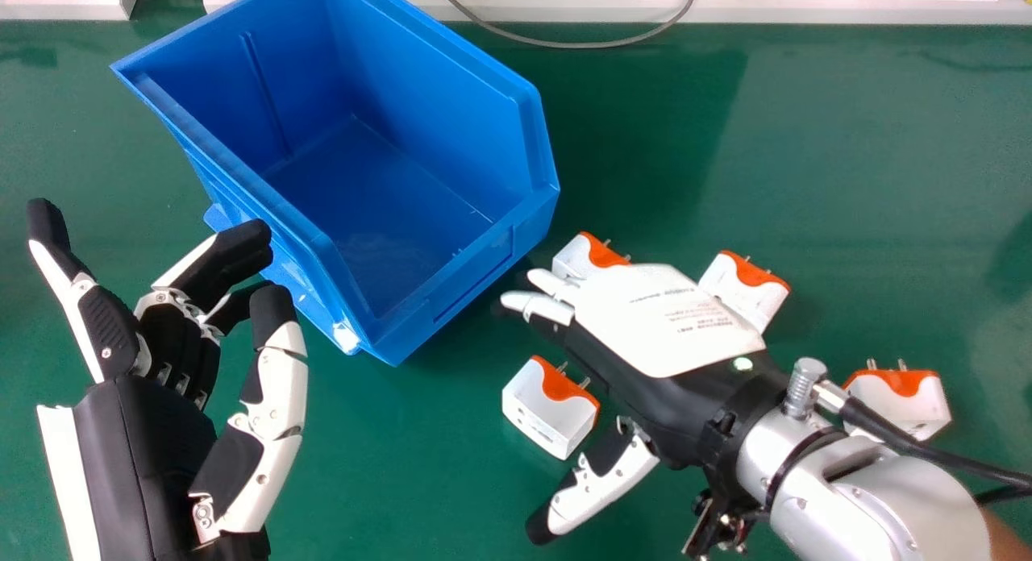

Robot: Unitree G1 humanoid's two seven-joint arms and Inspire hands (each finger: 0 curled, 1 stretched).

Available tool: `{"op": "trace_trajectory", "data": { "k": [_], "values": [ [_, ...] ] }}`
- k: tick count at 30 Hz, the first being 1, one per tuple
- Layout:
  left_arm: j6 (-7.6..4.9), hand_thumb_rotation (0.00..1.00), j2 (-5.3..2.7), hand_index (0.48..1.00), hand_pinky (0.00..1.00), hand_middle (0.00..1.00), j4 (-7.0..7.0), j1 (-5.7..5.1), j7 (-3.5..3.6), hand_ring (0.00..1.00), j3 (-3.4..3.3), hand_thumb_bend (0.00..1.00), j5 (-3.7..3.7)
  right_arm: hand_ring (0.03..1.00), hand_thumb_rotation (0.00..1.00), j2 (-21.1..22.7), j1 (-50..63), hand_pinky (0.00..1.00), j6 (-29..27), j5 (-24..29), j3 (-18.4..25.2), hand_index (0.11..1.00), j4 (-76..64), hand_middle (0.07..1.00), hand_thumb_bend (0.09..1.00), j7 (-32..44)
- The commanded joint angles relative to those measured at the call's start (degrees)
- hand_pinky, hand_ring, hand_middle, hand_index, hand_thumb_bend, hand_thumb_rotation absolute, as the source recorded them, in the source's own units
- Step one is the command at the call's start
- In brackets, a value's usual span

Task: Pick all objects and put in blue box

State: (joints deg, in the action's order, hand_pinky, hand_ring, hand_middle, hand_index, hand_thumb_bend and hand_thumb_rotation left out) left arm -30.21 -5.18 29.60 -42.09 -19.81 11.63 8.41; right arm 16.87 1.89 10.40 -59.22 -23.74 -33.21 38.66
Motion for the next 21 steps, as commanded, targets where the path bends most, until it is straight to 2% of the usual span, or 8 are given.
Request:
{"op": "trace_trajectory", "data": {
  "k": [1, 7, 9, 11, 13, 16, 19, 21],
  "values": [
    [-1.25, 0.0, -2.38, 0.717, 0.66, 0.7, 0.89, -1.03, -0.27, 0.71, 1.42, 0.3, 0.49, 1.0, 0.35, -0.6, -0.4, 0.99, -0.3, -0.7, 0.2, 0.969, -2.5, 1.0, 0.956, -0.8],
    [-1.54, 0.0, -2.16, 0.719, 0.66, 0.7, 0.75, -1.09, -0.16, 0.71, 1.64, 0.29, 0.46, 1.0, 0.37, -1.3, 1.1, 0.93, -2.2, 1.6, 1.3, 0.939, -2.9, 1.0, 0.941, -6.8],
    [-1.47, 0.0, -2.17, 0.72, 0.66, 0.7, 0.84, -1.22, -0.2, 0.71, 1.62, 0.29, 0.56, 0.939, 0.35, -6.2, 3.9, 0.83, -6.9, 10.9, 3.9, 0.897, -0.8, 0.966, 0.89, -18.2],
    [-1.24, 0.0, -2.22, 0.72, 0.66, 0.7, 0.95, -1.32, -0.28, 0.71, 1.64, 0.29, 0.6, 0.8, 0.33, -12.7, 6.5, 0.67, -16.8, 23.0, 6.3, 0.851, 5.1, 0.878, 0.846, -31.2],
    [-1.38, 0.0, -2.17, 0.721, 0.66, 0.7, 0.8, -1.31, -0.27, 0.71, 1.65, 0.29, 0.54, 0.732, 0.37, -19.8, 8.7, 0.6, -24.2, 34.9, 6.9, 0.84, 10.8, 0.824, 0.784, -37.3],
    [-1.63, 0.0, -2.17, 0.724, 0.66, 0.7, 0.57, -1.3, -0.28, 0.72, 1.7, 0.29, 0.49, 0.738, 0.46, -26.5, 10.6, 0.6, -31.9, 42.6, 5.2, 0.847, 18.2, 0.816, 0.718, -42.7],
    [-1.32, 0.0, -2.25, 0.721, 0.66, 0.7, 0.79, -1.34, -0.33, 0.72, 1.71, 0.28, 0.46, 0.782, 0.71, -29.9, 10.4, 0.65, -40.0, 44.5, 3.5, 0.875, 27.2, 0.852, 0.642, -49.9],
    [-1.52, 0.0, -2.11, 0.723, 0.66, 0.7, 0.53, -1.26, -0.3, 0.72, 1.78, 0.29, 0.33, 0.857, 0.84, -31.3, 10.3, 0.73, -41.3, 48.0, 2.1, 0.929, 31.8, 0.923, 0.605, -52.4]
  ]
}}
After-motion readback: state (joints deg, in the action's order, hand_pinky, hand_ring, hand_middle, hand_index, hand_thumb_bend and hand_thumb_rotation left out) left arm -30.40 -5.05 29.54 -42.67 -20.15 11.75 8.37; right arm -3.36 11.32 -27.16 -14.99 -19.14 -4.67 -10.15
